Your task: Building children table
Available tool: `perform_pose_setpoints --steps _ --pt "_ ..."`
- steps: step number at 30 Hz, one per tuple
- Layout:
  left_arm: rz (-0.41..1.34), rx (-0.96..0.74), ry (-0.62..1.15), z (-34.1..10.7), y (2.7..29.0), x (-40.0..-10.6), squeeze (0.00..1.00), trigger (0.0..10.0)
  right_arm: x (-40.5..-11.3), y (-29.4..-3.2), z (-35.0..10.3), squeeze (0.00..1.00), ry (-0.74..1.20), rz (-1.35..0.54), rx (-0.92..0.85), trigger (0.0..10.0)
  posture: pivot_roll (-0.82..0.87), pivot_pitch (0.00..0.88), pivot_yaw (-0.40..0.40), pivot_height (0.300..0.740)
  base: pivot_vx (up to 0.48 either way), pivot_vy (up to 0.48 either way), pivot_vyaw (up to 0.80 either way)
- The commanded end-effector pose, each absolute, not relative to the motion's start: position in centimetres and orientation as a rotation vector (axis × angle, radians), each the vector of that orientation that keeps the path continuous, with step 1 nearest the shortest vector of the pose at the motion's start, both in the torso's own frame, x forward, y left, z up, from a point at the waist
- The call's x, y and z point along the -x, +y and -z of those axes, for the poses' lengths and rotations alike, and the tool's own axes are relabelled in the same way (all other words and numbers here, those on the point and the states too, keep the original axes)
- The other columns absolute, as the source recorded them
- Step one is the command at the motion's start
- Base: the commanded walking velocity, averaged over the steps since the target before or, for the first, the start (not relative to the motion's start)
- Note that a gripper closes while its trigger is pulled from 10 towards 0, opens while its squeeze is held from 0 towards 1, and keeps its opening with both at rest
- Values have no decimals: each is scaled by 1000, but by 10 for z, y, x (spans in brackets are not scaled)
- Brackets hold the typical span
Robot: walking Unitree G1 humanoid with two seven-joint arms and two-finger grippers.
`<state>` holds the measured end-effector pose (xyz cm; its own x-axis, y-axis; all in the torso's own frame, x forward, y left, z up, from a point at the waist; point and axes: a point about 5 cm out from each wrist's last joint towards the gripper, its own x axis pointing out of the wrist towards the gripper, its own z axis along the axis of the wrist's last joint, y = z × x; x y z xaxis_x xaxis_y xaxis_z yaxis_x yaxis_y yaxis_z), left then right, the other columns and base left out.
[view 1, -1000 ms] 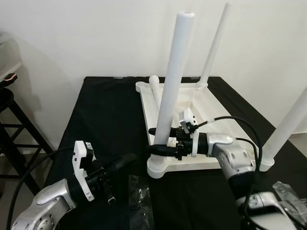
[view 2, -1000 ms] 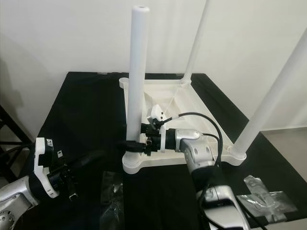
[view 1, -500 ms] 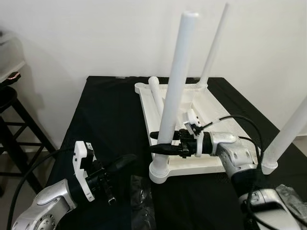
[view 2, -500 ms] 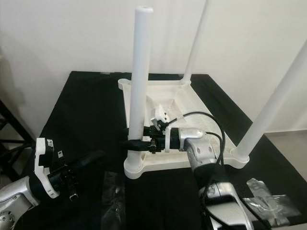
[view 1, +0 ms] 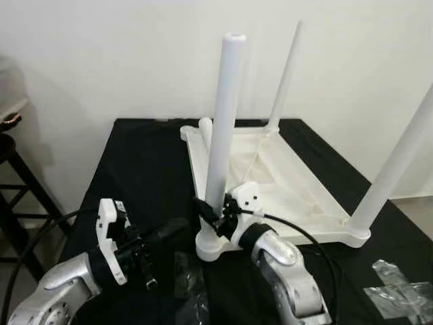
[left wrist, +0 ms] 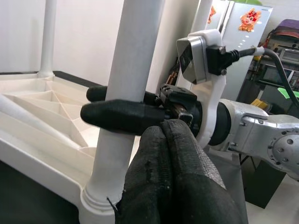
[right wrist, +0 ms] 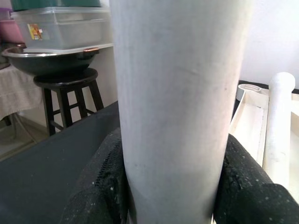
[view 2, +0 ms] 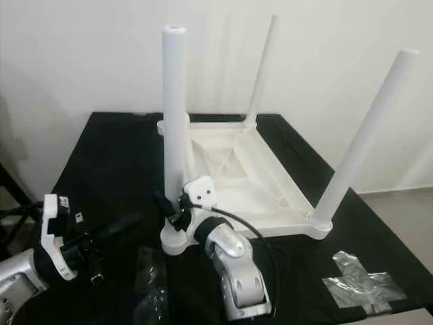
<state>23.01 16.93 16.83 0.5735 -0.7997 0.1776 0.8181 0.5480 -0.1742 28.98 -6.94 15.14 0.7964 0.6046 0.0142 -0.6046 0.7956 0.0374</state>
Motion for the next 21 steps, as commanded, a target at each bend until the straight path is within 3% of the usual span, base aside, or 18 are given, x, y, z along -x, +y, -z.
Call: perform_pose_setpoints --steps 1,3,4,5,6,9,12,13,14,21 --pt "968 248 -63 -167 170 -232 0 10000 -288 -74 -124 0 138 -609 -41 0 68 0 -71 740 0 0 0" --pt "969 247 -62 -166 170 -232 0 10000 -285 -73 -124 0 151 -611 -33 0 68 0 -71 740 0 0 0" --pt "965 246 -66 -167 170 -231 0 10000 -283 -72 -125 0 170 -580 -48 10000 72 0 -73 740 0 0 0" --pt "962 246 -69 -167 169 -231 0 10000 -281 -70 -129 149 179 -587 -87 10000 74 0 -76 740 0 0 0" --pt "961 247 -70 -167 169 -231 0 10000 -281 -69 -133 1000 180 -613 -118 10000 74 0 -75 740 0 0 0" --pt "964 250 -71 -167 168 -231 0 10000 -284 -63 -148 1000 143 -799 -128 10000 74 0 -74 740 0 0 0" --pt "965 250 -71 -167 168 -231 0 10000 -285 -62 -151 1000 138 -847 -108 10000 74 0 -74 740 0 0 0" --pt "965 250 -72 -167 167 -232 0 10000 -287 -64 -155 906 113 -913 -66 10000 79 0 -80 740 0 0 0" --pt "964 250 -73 -167 167 -232 0 10000 -293 -68 -161 0 84 -1013 -21 10000 82 0 -83 740 0 0 0" --pt "963 250 -76 -165 164 -234 0 10000 -316 -92 -179 0 76 -1339 61 10000 91 0 -90 740 0 0 0"
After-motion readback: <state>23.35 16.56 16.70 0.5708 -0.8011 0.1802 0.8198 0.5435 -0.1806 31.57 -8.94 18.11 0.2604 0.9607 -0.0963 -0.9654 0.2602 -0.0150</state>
